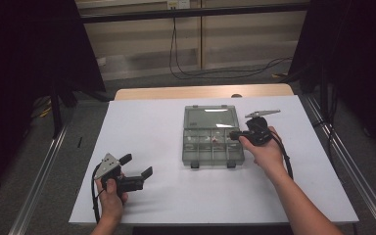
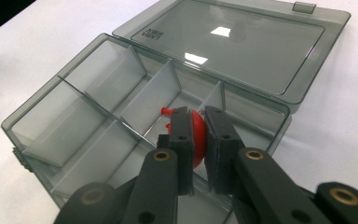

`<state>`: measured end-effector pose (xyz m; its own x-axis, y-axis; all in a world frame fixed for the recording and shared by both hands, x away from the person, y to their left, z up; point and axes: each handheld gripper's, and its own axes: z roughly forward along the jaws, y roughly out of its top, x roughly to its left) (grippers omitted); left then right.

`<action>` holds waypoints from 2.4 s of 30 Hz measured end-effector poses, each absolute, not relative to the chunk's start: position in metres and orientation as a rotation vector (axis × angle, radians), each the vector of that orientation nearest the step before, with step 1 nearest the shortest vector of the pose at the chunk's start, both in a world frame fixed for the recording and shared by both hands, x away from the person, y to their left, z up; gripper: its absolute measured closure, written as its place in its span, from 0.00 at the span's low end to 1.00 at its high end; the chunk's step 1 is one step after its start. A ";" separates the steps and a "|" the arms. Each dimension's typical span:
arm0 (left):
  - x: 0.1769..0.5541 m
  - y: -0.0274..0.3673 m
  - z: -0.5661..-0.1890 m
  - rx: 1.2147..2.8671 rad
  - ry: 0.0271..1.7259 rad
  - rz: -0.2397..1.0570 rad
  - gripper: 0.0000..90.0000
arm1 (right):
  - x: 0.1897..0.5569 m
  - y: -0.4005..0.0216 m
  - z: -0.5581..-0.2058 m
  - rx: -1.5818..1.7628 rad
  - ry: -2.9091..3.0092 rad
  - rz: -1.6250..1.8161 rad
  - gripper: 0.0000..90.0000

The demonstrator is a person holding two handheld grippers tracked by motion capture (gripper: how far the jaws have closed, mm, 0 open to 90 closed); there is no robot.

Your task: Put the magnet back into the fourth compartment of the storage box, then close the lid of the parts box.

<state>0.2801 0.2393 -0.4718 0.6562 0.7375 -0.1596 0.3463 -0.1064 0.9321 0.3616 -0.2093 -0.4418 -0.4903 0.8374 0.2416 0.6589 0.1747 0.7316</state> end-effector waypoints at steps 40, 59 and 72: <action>0.279 0.238 -0.472 1.706 0.895 0.430 0.01 | 0.360 -0.218 -0.443 1.438 2.182 1.206 0.06; 0.283 0.233 -0.473 1.728 0.916 0.435 0.02 | 0.353 -0.229 -0.441 1.428 2.178 1.221 0.00; 0.290 0.222 -0.468 1.788 0.899 0.436 0.02 | 0.353 -0.238 -0.438 1.434 2.182 1.218 0.01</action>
